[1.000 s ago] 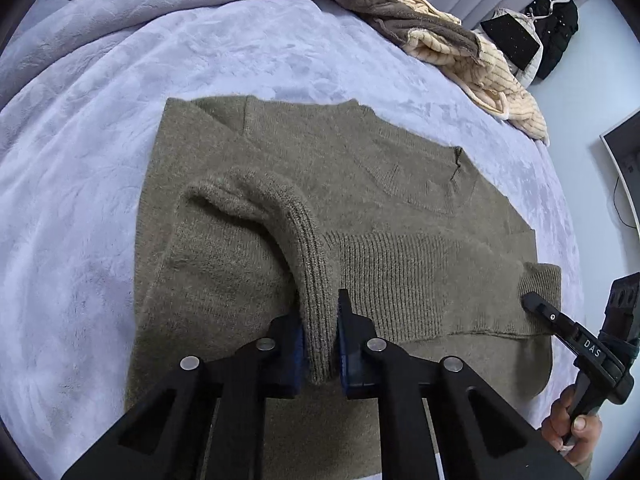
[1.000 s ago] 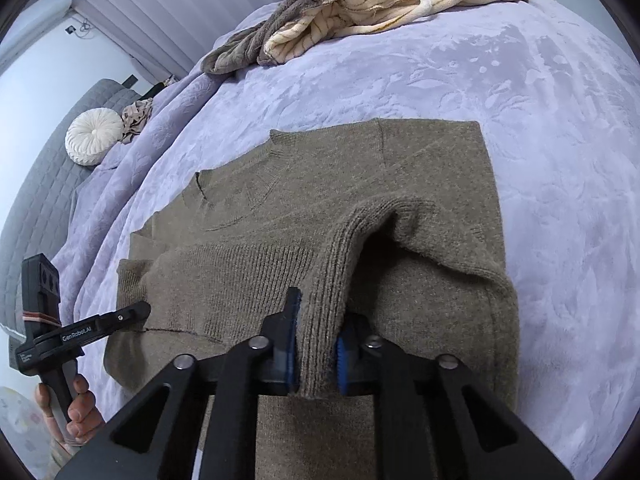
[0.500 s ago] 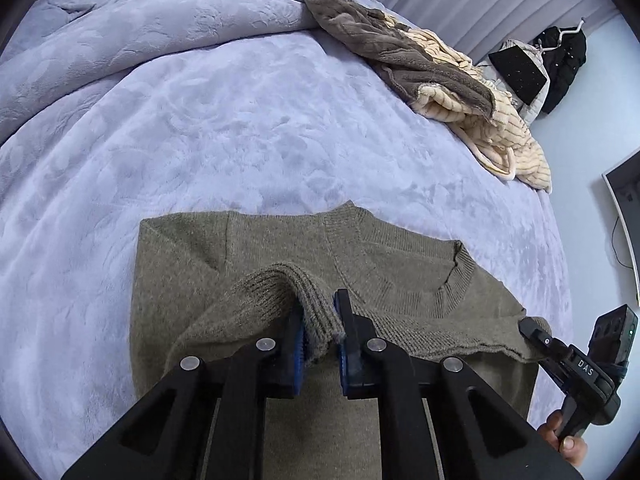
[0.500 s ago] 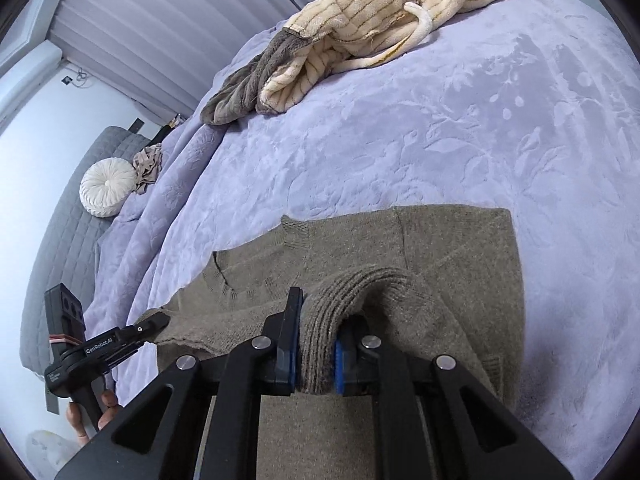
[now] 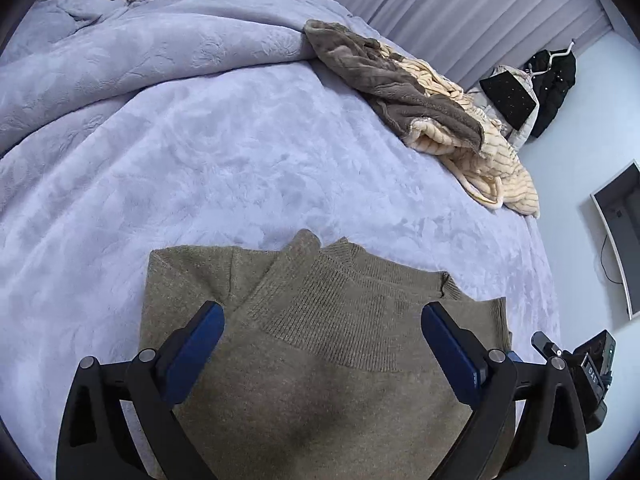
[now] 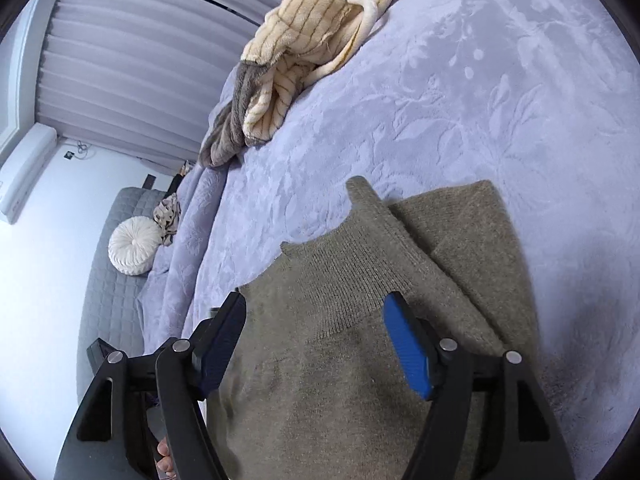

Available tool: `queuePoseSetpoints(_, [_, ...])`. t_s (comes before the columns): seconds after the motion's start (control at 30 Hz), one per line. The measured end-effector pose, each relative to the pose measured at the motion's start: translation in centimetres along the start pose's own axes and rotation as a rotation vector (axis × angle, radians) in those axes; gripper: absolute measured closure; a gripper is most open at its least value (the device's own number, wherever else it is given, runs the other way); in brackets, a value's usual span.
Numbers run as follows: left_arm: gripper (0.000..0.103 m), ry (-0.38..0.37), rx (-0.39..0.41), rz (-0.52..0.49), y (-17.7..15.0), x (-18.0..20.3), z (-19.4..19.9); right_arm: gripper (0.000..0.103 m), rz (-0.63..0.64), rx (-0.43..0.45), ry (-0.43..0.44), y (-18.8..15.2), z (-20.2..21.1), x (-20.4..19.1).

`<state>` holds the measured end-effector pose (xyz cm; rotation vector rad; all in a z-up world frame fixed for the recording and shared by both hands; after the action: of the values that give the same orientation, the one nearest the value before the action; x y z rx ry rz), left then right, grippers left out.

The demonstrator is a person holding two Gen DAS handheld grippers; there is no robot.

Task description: Fold small clothes

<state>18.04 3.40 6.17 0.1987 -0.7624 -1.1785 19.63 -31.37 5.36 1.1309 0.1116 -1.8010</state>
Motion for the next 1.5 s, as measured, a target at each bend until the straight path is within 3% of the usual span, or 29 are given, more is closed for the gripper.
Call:
queuePoseSetpoints(0.07, [0.004, 0.000, 0.017, -0.041, -0.1, 0.7, 0.3, 0.028, 0.108, 0.015, -0.042, 0.0, 0.1, -1.2])
queuePoseSetpoints(0.2, [0.004, 0.030, -0.034, -0.198, -1.9, 3.3, -2.0, 0.028, 0.360, -0.034, -0.125, -1.4, -2.2, -4.5])
queuePoseSetpoints(0.33, [0.004, 0.165, -0.033, -0.309, -2.7, 2.9, -4.6, 0.028, 0.633, -0.064, -0.319, -2.9, -5.6, -5.4])
queuePoseSetpoints(0.4, [0.004, 0.213, -0.041, -0.335, -2.8, 1.8, -5.7, 0.028, 0.709, -0.053, -0.438, -2.6, -6.4, -4.3])
queuePoseSetpoints(0.5, [0.004, 0.289, -0.071, -0.361, -3.0, -0.3, -7.2, 0.029, 0.699, -0.094, -0.498, -1.8, -7.2, -1.5])
queuePoseSetpoints(0.6, [0.004, 0.250, -0.099, -0.292, -2.8, -1.9, -7.6, 0.029, 0.644, -0.085, -0.462, -1.1, -6.3, -0.4])
queuePoseSetpoints(0.73, [0.004, 0.279, -0.063, -0.304, -2.7, -1.3, -5.6, 0.028, 0.631, -0.062, -0.479, -1.5, -4.9, -1.4])
queuePoseSetpoints(0.87, [0.004, 0.236, -0.015, -0.320, -3.9, 0.7, -2.1, 0.028, 0.649, -0.024, -0.416, -3.7, -2.2, -3.9])
queuePoseSetpoints(1.0, [0.004, 0.202, -0.004, -0.351, -6.4, 3.0, 0.2, 0.028, 0.683, -0.053, -0.377, -7.0, -1.2, -5.2])
queuePoseSetpoints(1.07, [0.004, 0.223, -0.005, -0.398, -7.7, 3.8, 0.2, 0.028, 0.728, -0.072, -0.390, -8.5, -1.5, -5.2])
queuePoseSetpoints(1.2, [0.003, 0.305, -0.087, -0.428, -10.0, 2.2, -2.0, 0.029, 0.767, -0.120, -0.454, -10.1, -2.0, -3.2])
queuePoseSetpoints(1.37, [0.002, 0.304, -0.088, -0.350, -9.9, 0.3, -0.1, 0.028, 0.687, -0.088, -0.501, -8.2, 0.7, -0.5])
queuePoseSetpoints(1.5, [0.002, 0.202, -0.077, -0.269, -11.3, 1.1, 2.3, 0.027, 0.649, -0.044, -0.482, -8.5, 3.1, -1.4])
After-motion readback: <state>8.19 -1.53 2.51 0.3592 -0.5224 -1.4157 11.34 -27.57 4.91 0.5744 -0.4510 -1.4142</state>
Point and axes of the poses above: each gripper's, at about its wrist camera, not at the fingertips, and z roughly against the way its jaws point, x to its right, y to its top, the point moved 6 cm from there along -z, roughly the way its jaws point, and after that the axes turned 7 degrees about x, right-handed, at the moved point
